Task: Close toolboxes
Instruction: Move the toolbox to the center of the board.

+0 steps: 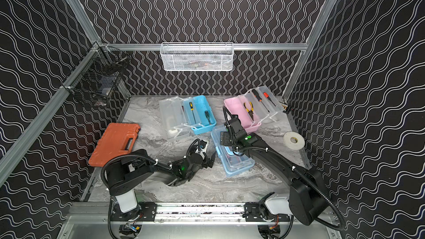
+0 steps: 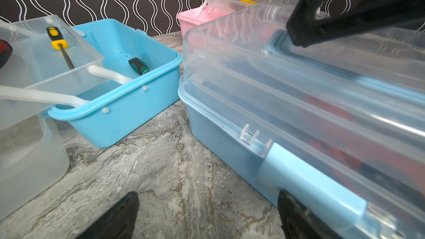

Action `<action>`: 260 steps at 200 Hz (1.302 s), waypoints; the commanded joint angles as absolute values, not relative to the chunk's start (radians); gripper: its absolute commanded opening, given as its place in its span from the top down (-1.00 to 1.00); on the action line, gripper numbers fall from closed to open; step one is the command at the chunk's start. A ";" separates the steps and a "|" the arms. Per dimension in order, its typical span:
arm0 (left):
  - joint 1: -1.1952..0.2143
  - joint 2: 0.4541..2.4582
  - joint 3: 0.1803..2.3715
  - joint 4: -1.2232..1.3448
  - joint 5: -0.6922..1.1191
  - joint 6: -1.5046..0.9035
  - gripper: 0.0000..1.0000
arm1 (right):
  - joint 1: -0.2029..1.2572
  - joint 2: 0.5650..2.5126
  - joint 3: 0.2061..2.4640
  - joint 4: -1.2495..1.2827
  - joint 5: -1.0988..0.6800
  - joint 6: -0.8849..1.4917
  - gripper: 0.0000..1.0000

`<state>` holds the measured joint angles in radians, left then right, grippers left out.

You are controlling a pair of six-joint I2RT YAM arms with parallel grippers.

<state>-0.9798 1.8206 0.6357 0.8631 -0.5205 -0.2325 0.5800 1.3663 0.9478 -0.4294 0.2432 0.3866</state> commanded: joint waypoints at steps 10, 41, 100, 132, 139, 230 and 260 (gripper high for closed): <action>-0.982 1.830 0.679 0.917 -0.459 -0.228 -0.98 | 0.580 1.407 0.895 -0.620 0.029 0.437 -0.77; -0.983 1.832 0.704 0.892 -0.450 -0.238 -0.98 | 0.581 1.425 0.869 -0.606 -0.006 0.442 -0.74; -0.986 1.814 0.740 0.867 -0.433 -0.247 -0.98 | 0.586 1.443 0.833 -0.572 -0.057 0.457 -0.72; -0.988 1.813 0.732 0.889 -0.438 -0.245 -0.98 | 0.588 1.430 0.833 -0.569 -0.055 0.463 -0.73; -0.988 1.812 0.723 0.894 -0.442 -0.248 -0.98 | 0.589 1.424 0.836 -0.570 -0.052 0.462 -0.74; -0.986 1.742 0.588 0.917 -0.501 -0.273 -0.98 | 0.592 1.380 0.946 -0.633 0.027 0.443 -0.83; -0.986 1.696 0.538 0.910 -0.518 -0.272 -0.98 | 0.591 1.364 0.997 -0.665 0.059 0.427 -0.85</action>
